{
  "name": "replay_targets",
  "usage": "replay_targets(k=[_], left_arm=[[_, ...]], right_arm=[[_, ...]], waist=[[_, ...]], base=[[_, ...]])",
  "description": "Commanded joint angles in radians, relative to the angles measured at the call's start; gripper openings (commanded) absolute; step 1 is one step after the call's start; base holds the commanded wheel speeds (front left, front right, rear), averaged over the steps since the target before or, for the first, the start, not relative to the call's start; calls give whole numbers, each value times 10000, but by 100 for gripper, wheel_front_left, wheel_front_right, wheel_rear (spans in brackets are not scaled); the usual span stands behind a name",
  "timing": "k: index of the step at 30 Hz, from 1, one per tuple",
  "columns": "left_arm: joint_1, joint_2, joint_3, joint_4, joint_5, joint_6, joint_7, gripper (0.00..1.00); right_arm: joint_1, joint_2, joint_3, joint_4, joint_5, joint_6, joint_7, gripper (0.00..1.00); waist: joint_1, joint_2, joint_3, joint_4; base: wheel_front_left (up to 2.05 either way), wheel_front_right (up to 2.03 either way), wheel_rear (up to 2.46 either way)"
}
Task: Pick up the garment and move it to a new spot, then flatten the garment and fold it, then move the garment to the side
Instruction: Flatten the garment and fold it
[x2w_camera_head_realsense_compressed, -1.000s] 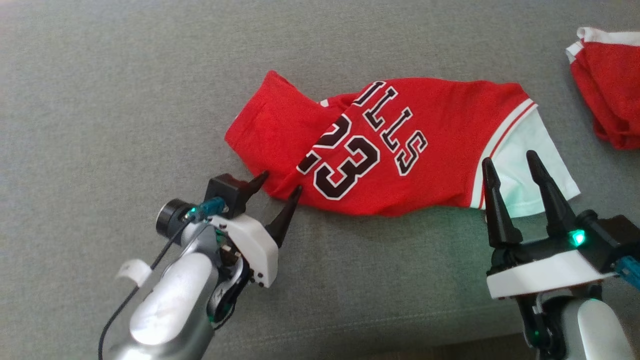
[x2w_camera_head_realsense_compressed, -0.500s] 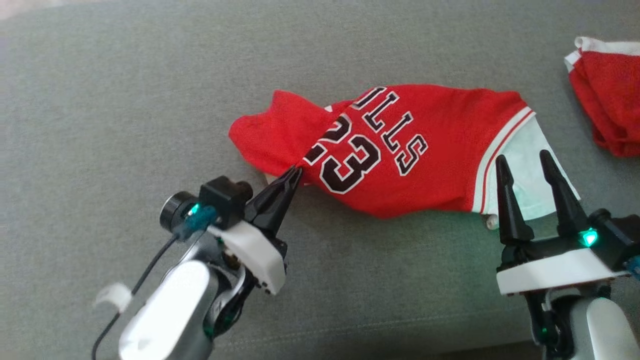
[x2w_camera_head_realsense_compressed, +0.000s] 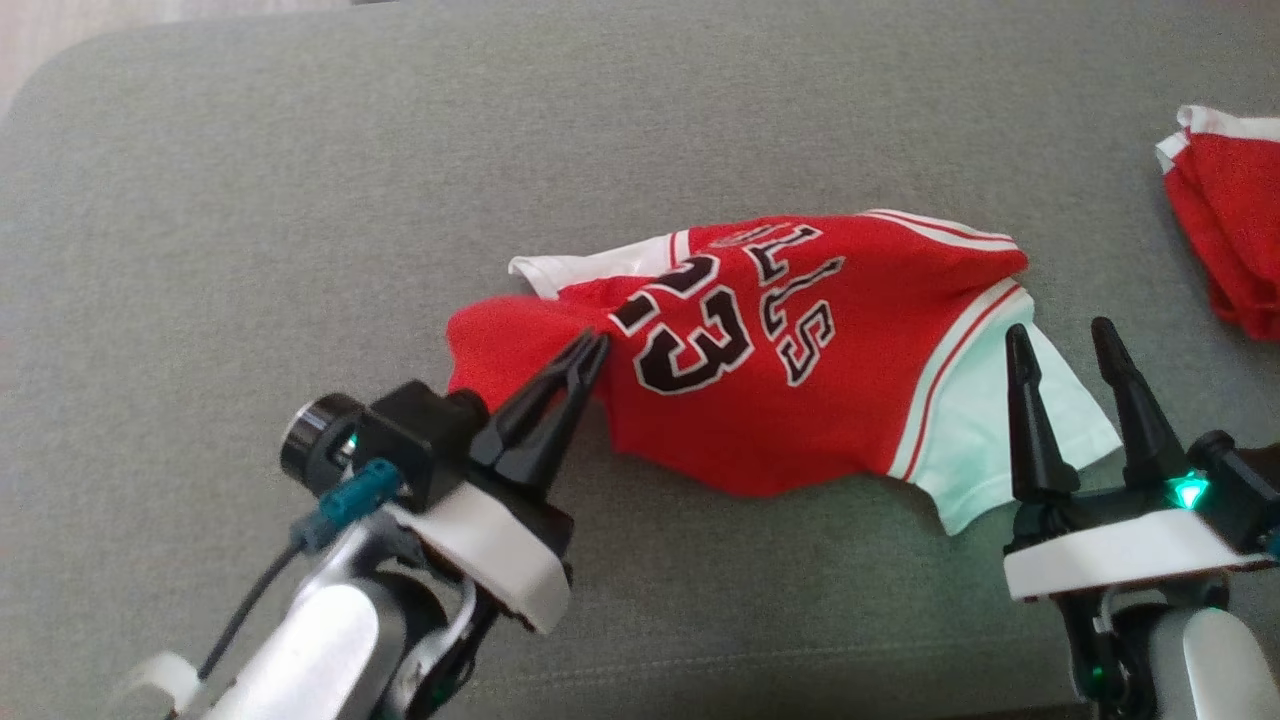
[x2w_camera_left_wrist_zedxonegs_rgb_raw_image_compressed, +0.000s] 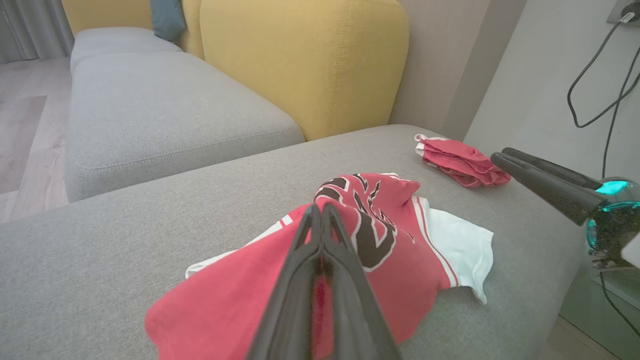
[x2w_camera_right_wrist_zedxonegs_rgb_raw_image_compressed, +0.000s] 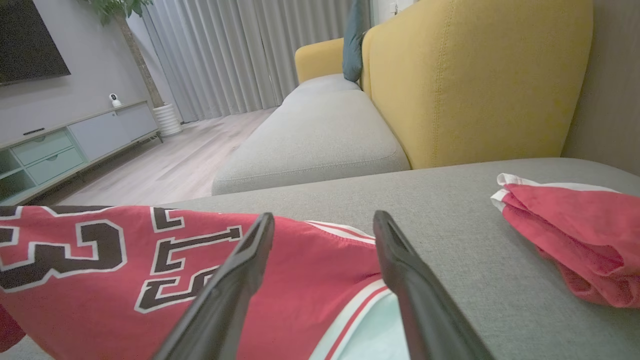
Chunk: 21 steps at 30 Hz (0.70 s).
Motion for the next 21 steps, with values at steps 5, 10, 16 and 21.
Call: replay_targets(k=[5, 10, 16, 21], left_arm=[[-1494, -24, 681, 911, -67, -41, 118, 0], [-2851, -58, 1053, 3162, -170, -315, -38, 0], [-4546, 233, 1319, 5524, -106, -926, -462, 0], [-5304, 188, 1276, 6965, -450, -1508, -698, 78]], right_arm=[[-350, -50, 395, -300, 123, 39, -82, 100], [-535, -50, 520, -235, 236, 39, -139, 100], [-708, -50, 532, -56, 365, 39, -298, 100], [-779, -49, 552, 53, 453, 39, -411, 100]], waist=[[0, 0, 305, -580], [0, 0, 726, -1267], [0, 0, 1185, -1836], [0, 0, 1373, -1905]], base=[[0, 0, 0], [0, 0, 0], [0, 0, 0], [0, 0, 0]])
